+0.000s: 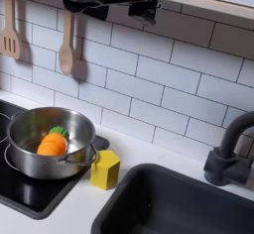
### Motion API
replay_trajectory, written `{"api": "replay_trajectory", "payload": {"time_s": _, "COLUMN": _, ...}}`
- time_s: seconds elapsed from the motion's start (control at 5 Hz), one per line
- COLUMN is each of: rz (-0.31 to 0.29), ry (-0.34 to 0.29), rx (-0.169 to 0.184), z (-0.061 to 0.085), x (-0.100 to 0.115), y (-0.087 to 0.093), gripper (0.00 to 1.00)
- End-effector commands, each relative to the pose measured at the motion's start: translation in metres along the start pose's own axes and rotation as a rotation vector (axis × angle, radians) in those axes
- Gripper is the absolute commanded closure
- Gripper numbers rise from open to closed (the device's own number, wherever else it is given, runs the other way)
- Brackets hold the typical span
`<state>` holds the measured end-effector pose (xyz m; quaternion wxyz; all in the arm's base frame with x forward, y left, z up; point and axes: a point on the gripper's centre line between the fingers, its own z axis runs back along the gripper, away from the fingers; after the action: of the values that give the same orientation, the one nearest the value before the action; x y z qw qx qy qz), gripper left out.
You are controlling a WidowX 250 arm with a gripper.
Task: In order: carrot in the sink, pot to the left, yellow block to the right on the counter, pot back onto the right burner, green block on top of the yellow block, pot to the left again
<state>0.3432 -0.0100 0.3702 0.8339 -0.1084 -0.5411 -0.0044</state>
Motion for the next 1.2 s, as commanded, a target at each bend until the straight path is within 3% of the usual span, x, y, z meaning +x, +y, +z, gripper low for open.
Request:
{"api": "replay_trajectory", "payload": {"time_s": 0.0, "rz": -0.004, "ry": 0.253, "rx": -0.010, "z": 0.002, "x": -0.037, "y": 0.006, "gripper": 0.00}}
{"api": "replay_trajectory", "payload": {"time_s": 0.2, "rz": 0.012, "ry": 0.415, "rx": 0.036, "z": 0.003, "x": -0.058, "y": 0.012, "gripper": 0.00}}
{"api": "replay_trajectory", "payload": {"time_s": 0.4, "rz": -0.037, "ry": 0.552, "rx": 0.111, "z": 0.007, "x": -0.077, "y": 0.021, "gripper": 0.00}}
{"api": "replay_trajectory", "payload": {"time_s": 0.6, "rz": -0.074, "ry": 0.648, "rx": 0.174, "z": 0.013, "x": -0.098, "y": 0.027, "gripper": 0.00}}
{"api": "replay_trajectory", "payload": {"time_s": 0.8, "rz": -0.060, "ry": 0.806, "rx": 0.188, "z": 0.016, "x": -0.120, "y": 0.029, "gripper": 0.00}}
{"api": "replay_trajectory", "payload": {"time_s": 1.0, "rz": -0.037, "ry": 0.863, "rx": 0.150, "z": 0.024, "x": -0.133, "y": 0.022, "gripper": 0.00}}
